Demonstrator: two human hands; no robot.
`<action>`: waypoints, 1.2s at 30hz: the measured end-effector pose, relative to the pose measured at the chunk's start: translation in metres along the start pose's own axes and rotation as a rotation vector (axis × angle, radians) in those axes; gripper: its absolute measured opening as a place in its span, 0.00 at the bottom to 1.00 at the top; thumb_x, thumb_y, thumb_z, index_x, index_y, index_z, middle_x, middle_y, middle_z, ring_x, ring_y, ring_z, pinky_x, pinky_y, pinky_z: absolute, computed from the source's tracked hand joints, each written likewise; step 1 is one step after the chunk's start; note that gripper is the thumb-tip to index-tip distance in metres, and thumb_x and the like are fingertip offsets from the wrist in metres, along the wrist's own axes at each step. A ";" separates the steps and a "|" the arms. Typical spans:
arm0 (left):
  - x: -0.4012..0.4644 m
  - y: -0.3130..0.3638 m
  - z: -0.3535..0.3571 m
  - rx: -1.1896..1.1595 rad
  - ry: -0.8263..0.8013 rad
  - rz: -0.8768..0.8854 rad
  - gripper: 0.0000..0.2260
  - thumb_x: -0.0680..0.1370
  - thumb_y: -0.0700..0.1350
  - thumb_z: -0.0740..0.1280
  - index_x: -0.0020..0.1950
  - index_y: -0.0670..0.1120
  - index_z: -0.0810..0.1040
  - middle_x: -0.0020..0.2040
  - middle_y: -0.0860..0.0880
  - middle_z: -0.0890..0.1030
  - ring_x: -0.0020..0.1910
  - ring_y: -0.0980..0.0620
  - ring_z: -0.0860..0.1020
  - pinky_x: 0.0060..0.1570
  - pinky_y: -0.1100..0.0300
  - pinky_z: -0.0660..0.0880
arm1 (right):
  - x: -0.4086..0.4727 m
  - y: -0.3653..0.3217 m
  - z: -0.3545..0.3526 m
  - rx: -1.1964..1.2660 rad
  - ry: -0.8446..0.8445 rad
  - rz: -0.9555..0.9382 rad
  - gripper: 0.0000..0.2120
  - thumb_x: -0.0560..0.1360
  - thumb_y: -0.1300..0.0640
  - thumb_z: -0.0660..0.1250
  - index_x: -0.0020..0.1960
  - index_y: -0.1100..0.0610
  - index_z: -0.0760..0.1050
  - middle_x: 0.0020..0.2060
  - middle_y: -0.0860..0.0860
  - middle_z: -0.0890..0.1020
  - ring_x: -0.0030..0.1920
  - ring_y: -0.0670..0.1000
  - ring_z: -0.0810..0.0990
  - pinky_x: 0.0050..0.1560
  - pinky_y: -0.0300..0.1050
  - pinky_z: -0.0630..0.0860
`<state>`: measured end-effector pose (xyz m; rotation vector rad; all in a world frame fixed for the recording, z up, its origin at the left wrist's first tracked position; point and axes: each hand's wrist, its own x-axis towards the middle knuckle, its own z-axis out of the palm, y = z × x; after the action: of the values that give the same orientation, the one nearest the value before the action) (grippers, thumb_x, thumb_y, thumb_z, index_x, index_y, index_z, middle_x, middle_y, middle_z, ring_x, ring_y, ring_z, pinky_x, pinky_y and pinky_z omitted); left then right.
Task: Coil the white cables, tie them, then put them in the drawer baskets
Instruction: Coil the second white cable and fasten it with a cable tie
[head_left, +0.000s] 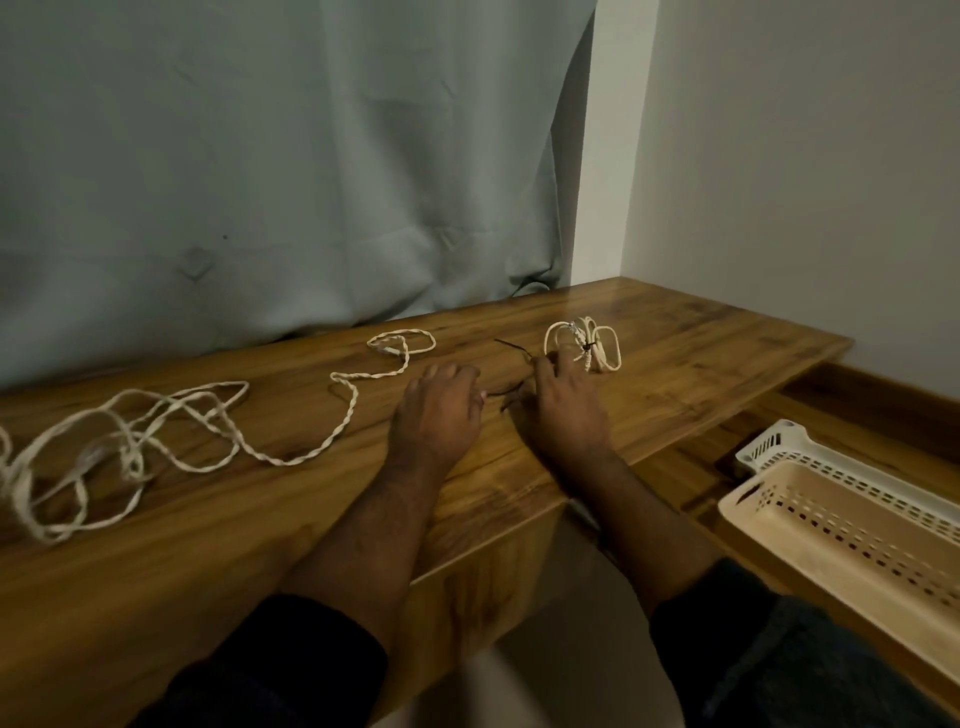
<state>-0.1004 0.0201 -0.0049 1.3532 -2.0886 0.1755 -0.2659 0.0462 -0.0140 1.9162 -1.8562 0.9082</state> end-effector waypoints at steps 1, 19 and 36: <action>-0.005 -0.001 -0.003 0.008 0.020 -0.007 0.14 0.82 0.49 0.64 0.65 0.46 0.79 0.61 0.45 0.80 0.62 0.43 0.76 0.60 0.47 0.73 | -0.004 -0.005 -0.001 0.000 -0.003 -0.029 0.20 0.79 0.50 0.67 0.66 0.60 0.73 0.63 0.60 0.74 0.57 0.58 0.77 0.57 0.51 0.74; -0.118 -0.090 -0.113 0.199 0.220 -0.231 0.15 0.76 0.41 0.67 0.63 0.43 0.79 0.61 0.43 0.78 0.63 0.41 0.75 0.59 0.47 0.73 | -0.041 -0.184 0.018 0.273 -0.200 -0.467 0.24 0.81 0.54 0.65 0.74 0.62 0.69 0.68 0.61 0.74 0.63 0.62 0.76 0.61 0.54 0.74; -0.135 -0.127 -0.136 0.149 0.367 -0.395 0.39 0.78 0.51 0.70 0.82 0.42 0.53 0.73 0.39 0.72 0.70 0.39 0.73 0.66 0.44 0.74 | -0.005 -0.180 0.028 0.446 -0.374 0.129 0.33 0.84 0.38 0.55 0.53 0.67 0.83 0.51 0.68 0.84 0.55 0.66 0.82 0.57 0.54 0.78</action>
<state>0.1043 0.1243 -0.0031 1.6515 -1.5020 0.3843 -0.0837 0.0514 -0.0028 2.3876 -2.1462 1.1480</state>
